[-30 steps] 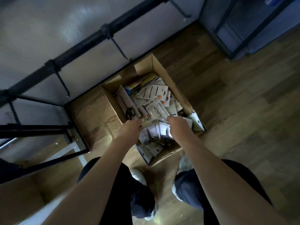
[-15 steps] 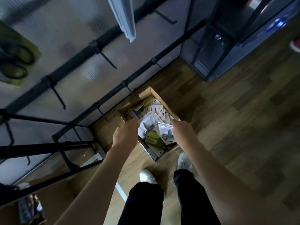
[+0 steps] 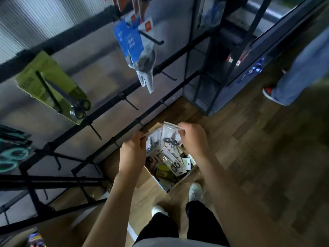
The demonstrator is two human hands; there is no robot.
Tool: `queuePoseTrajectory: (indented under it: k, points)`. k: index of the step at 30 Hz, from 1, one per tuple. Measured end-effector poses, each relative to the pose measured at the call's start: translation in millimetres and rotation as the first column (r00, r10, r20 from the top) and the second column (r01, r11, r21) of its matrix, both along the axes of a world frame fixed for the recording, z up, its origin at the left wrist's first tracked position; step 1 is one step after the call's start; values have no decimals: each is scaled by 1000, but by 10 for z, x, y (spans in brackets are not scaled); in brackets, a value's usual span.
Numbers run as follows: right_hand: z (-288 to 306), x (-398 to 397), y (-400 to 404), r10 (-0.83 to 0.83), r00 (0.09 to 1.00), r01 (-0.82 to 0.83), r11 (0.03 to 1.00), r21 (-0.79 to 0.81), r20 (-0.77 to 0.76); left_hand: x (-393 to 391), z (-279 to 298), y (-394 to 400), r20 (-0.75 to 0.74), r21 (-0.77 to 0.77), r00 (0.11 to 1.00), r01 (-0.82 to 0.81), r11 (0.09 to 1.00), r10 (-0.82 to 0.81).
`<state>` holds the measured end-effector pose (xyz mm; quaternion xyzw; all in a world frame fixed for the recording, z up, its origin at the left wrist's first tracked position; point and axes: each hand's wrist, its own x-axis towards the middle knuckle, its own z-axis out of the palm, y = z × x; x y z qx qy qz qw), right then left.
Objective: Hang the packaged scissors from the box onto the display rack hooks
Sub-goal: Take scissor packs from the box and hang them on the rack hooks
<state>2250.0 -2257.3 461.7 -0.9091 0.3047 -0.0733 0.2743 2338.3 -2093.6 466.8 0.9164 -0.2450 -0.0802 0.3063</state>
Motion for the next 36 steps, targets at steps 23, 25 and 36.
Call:
queuePoseTrajectory:
  k: [23,25,36]
  points:
    - [1759,195,-562,-139,918,174,983,-61,372,29,1763,-664,-12,-645,996,57,762,-85]
    - [1802,272,-756,-113,917,153,985,-77,382,15,1788,-846,-26,-664,994,65,744,-110]
    - [1676,766,-2329,167,932,-143,985,-96,322,175,1577,-2367,52,-604,975,-143,784,217]
